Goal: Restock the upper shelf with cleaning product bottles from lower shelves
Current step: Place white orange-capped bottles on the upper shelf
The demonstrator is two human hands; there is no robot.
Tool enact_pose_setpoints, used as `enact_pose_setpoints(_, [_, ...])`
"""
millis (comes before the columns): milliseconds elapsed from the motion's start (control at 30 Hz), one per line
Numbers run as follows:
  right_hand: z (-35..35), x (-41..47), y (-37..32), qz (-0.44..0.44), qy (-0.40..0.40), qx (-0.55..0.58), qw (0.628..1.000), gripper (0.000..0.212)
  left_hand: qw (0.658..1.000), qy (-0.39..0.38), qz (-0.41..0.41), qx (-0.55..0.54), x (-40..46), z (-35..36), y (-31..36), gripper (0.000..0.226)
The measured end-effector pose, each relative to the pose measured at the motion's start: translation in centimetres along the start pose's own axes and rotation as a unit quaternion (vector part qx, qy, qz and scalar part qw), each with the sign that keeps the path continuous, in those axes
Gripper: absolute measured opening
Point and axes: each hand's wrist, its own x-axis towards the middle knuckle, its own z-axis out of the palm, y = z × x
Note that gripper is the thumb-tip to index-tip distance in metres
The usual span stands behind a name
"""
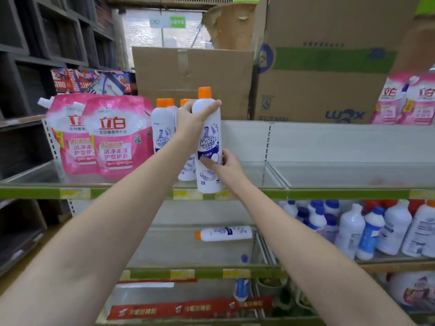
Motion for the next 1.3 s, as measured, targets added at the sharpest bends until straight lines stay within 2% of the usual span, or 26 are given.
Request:
enact_pose_setpoints(167, [-0.7,4.5,0.2,-0.010,0.022,-0.042,0.999,0.029,0.974,0.030,0.108,0.195,4.0,0.8,0.2,0.051])
enact_pose_setpoints(267, [-0.6,6.2,1.6,0.004,0.027,-0.060,0.998,0.037,0.950,0.001,0.150,0.275,5.4,1.0,-0.6,0.063])
enact_pose_setpoints(367, [-0.6,7.0,3.5,0.036,0.015,-0.056,0.998,0.035,0.901,-0.033,0.165,0.400,6.4,1.1,-2.4,0.068])
enact_pose_setpoints(433, [-0.7,7.3,4.6,0.050,0.006,-0.032,0.998,0.035,0.857,-0.054,0.177,0.481,6.8,1.2,-3.7,0.082])
enact_pose_setpoints(533, [-1.0,8.0,5.1,0.042,-0.011,-0.065,0.997,0.035,0.807,-0.055,0.217,0.546,7.8,1.3,-4.3,0.087])
enact_pose_setpoints(600, [-1.2,8.6,5.3,0.025,-0.014,-0.120,0.992,0.039,0.791,-0.065,0.225,0.566,8.5,1.4,-4.2,0.086])
enact_pose_setpoints(733, [-0.7,9.7,6.1,0.014,0.007,-0.183,0.983,0.049,0.800,-0.061,0.236,0.548,9.1,1.1,-4.7,0.081])
enact_pose_setpoints(933, [-0.5,11.0,6.4,0.014,0.008,-0.179,0.984,0.047,0.815,-0.047,0.246,0.523,9.4,1.4,-5.8,0.080])
enact_pose_setpoints(1067, [-0.2,11.1,7.0,0.017,0.038,-0.178,0.983,0.049,0.825,-0.032,0.246,0.508,8.9,2.0,-6.4,0.082])
enact_pose_setpoints(1300, [0.2,10.5,6.4,0.033,0.037,-0.210,0.976,0.043,0.812,-0.045,0.237,0.531,7.6,1.5,-5.2,0.085])
